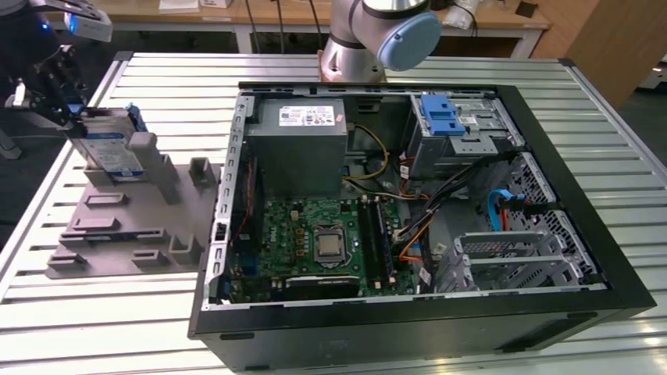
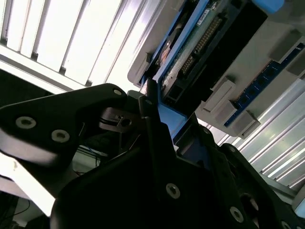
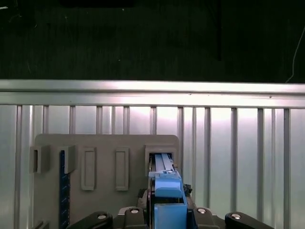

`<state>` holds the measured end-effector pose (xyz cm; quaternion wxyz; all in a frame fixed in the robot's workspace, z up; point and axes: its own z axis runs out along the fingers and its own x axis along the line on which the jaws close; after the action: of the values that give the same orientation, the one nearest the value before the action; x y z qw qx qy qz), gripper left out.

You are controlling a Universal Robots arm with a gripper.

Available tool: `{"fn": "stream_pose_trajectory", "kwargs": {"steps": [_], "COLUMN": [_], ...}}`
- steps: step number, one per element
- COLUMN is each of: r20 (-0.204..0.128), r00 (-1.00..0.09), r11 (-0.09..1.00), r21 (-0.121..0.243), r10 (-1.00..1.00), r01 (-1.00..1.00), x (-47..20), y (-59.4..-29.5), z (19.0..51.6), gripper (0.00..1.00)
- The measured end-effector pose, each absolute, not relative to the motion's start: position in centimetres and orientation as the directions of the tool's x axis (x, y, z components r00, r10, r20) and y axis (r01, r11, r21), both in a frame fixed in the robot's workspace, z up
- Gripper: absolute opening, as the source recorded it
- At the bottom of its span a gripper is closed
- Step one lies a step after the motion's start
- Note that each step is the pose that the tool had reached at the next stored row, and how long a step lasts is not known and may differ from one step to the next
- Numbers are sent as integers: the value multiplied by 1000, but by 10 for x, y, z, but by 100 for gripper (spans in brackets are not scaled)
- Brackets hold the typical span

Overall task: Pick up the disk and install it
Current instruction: 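Pick up the disk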

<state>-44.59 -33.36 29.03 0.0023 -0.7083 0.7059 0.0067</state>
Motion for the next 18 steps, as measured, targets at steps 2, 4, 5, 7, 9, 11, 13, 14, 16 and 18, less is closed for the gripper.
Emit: {"fn": "stream_pose_trajectory", "kwargs": {"steps": [2, 4, 5, 7, 9, 11, 13, 14, 16, 18], "r20": [-13, -13, -13, -13, -13, -13, -13, -13, -13, -13], "r00": [5, 6, 6, 3, -23, -26, -26, -26, -26, -27], "r11": [-5, -6, -6, -3, 23, 26, 26, 26, 26, 27], "r21": [6, 6, 6, 6, 6, 6, 6, 6, 6, 6], "r10": [-1000, -1000, -1000, -1000, -1000, -1000, -1000, -1000, -1000, -1000], "r01": [-1000, -1000, -1000, -1000, -1000, -1000, -1000, -1000, -1000, -1000], "x": [-446, -446, -446, -446, -446, -446, -446, -446, -446, -446], "y": [-334, -334, -334, -334, -334, -334, -334, -334, -334, -334], "z": [290, 290, 290, 290, 290, 290, 290, 290, 290, 290], "gripper": [37, 37, 38, 44, 44, 44, 43, 36, 36, 36]}}
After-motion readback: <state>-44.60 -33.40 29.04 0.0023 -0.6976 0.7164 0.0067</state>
